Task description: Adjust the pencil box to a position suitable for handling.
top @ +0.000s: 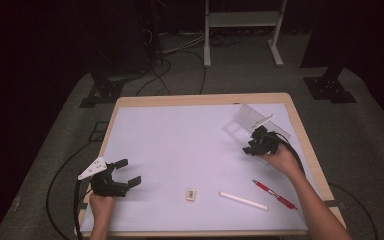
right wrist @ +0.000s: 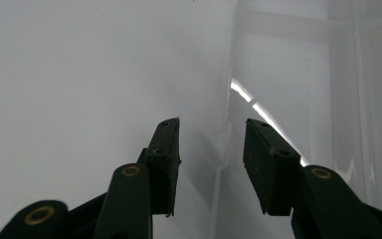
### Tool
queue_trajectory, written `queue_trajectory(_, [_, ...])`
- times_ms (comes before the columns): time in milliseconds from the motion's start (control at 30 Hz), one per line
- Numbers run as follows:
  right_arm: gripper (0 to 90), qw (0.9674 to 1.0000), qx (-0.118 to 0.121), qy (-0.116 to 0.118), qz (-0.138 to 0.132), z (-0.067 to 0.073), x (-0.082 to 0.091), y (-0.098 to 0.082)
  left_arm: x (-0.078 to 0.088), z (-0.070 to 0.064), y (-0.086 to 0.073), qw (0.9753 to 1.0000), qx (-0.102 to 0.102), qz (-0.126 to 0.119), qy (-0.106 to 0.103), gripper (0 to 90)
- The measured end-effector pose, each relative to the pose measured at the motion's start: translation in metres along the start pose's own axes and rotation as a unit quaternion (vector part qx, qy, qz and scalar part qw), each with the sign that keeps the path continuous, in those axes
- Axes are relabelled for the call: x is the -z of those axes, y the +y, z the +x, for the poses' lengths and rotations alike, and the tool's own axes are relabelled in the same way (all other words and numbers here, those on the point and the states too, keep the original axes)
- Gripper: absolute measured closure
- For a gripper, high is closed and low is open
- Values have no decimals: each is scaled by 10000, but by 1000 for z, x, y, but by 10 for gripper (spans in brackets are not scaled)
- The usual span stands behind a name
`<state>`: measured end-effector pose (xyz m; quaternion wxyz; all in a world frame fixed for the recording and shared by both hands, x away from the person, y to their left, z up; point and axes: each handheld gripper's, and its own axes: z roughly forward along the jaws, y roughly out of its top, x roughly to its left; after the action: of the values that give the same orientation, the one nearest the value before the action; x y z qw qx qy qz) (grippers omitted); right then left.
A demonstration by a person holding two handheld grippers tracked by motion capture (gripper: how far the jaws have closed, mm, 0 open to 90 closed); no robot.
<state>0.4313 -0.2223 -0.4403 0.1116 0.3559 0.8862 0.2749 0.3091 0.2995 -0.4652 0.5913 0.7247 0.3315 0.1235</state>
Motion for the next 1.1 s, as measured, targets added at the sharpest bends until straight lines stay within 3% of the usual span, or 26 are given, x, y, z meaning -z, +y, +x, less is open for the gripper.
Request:
queue_trajectory(667, [772,9989,233,-316,242,4,-12,0,0,0,0,10000,-13,3,-16,0])
queue_trajectory(1100, [829,9975,351,-535,308,6,-14,1,0,0,0,10000,-20,6,-28,0])
